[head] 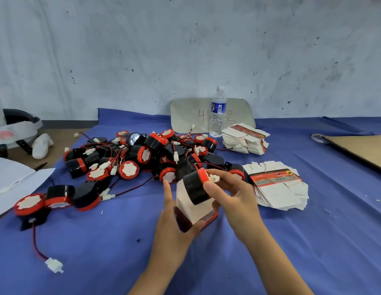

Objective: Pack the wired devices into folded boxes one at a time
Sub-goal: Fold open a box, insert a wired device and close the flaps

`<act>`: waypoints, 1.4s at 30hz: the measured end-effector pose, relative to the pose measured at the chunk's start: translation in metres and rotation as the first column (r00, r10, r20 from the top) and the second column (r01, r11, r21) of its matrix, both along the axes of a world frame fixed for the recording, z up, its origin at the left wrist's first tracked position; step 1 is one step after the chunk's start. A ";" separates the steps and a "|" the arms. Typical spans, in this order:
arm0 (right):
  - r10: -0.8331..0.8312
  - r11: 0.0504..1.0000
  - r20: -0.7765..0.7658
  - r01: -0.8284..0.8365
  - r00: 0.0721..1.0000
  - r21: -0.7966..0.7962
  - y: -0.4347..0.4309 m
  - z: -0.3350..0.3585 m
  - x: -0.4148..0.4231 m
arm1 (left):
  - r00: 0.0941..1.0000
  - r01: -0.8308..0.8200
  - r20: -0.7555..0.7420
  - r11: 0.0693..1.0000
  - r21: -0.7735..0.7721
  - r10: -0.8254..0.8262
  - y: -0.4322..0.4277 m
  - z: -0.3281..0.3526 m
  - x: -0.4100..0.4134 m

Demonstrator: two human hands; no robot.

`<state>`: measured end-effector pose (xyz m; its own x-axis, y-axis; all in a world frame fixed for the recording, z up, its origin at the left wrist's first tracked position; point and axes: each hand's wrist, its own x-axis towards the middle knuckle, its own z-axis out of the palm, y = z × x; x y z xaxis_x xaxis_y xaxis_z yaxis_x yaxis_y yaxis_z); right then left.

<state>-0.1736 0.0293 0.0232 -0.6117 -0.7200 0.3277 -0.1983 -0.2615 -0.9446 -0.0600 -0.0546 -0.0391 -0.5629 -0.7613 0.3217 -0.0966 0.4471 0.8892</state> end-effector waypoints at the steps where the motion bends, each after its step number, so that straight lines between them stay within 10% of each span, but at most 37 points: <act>1: -0.020 1.000 -0.012 0.020 1.000 0.021 -0.001 -0.002 0.000 | 1.000 0.004 -0.001 1.000 0.000 -0.004 -0.003 -0.004 0.000; 9: 0.035 0.919 -0.625 0.221 0.780 0.327 -0.010 -0.022 -0.006 | 1.000 0.012 0.019 1.000 0.019 -0.013 -0.008 -0.011 0.001; 22: 0.303 0.829 -0.796 0.267 0.525 0.492 -0.016 -0.036 -0.007 | 0.997 0.057 0.069 0.961 -0.270 -0.040 0.003 -0.008 0.004; 42: -0.222 0.881 -0.465 0.381 0.857 0.281 -0.019 -0.036 0.003 | 0.984 0.008 0.176 0.982 -0.187 0.026 0.007 -0.012 0.005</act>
<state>-0.1707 0.0103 -0.0132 -0.6849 -0.6351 0.3572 -0.5975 0.2091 -0.7741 -0.0553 -0.0472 -0.0513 -0.6173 -0.7026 0.3541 -0.2499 0.6018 0.7585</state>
